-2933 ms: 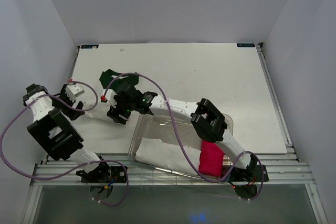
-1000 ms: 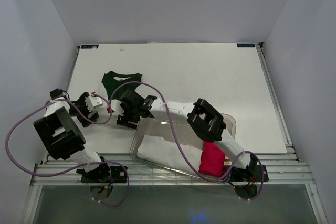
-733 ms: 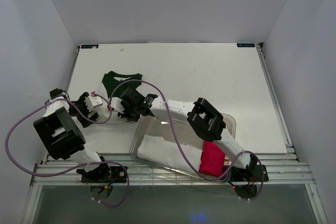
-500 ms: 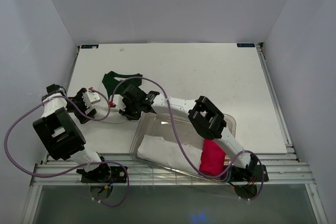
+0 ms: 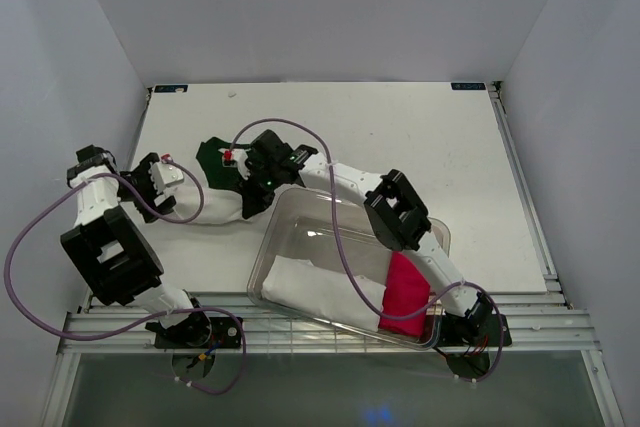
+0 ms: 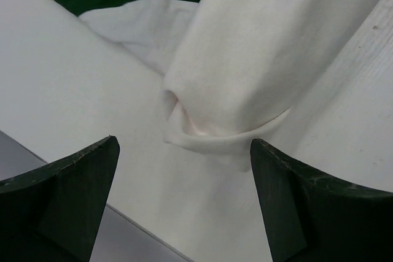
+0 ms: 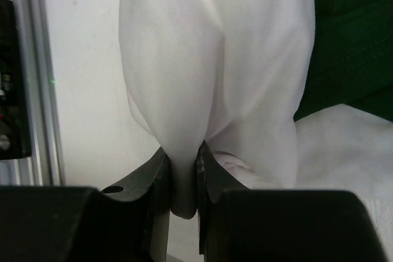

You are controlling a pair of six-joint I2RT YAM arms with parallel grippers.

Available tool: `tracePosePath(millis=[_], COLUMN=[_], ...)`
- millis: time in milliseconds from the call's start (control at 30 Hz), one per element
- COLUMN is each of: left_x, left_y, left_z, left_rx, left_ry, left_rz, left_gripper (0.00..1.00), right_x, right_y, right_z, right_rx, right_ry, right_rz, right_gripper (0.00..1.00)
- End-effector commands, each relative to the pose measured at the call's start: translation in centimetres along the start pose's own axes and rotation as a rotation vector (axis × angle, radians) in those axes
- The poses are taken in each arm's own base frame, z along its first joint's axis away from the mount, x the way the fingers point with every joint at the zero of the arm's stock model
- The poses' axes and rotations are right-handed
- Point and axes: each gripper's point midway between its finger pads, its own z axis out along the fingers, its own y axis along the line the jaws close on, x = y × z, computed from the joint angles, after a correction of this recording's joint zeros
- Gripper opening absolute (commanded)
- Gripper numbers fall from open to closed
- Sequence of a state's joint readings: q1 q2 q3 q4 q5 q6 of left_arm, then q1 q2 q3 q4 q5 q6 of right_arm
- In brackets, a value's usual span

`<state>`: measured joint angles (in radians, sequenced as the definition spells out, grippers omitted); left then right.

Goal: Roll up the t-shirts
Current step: Roll the T-shirt to the center of the board.

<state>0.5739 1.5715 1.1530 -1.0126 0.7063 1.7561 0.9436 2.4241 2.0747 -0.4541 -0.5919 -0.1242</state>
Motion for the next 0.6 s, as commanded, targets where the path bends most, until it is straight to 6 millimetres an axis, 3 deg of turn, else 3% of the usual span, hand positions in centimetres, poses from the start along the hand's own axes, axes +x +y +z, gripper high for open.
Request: tracePosePath(millis=[0,233,400,567], left_x=[-3.5,-5.2,-6.0,-6.4], left_y=[2.2,2.1,1.3,1.8], left_z=[-1.8,-1.7,0.9,2.8], left_rx=[-0.072,-0.069,-0.031,-0.024], left_ry=[-0.105,-0.166,-0.192,-0.177], left_rz=[0.069,0.102,0.140,0.198], left_gripper=[0.98,0.98,0.98,0.98], right_x=[-3.9,-5.0,-4.6,-5.0], right_y=[2.5,1.4,0.3,-1.5], right_z=[-2.0,-2.3,-1.8,-2.3], right_rx=[-0.180,-0.245,-0.275,-0.271], right_ry=[-0.091,-0.150,-0.156,-0.203], right_rz=[0.134,0.339,0.461,0.518], right_gripper=[0.08,0.08,0.08,0.08])
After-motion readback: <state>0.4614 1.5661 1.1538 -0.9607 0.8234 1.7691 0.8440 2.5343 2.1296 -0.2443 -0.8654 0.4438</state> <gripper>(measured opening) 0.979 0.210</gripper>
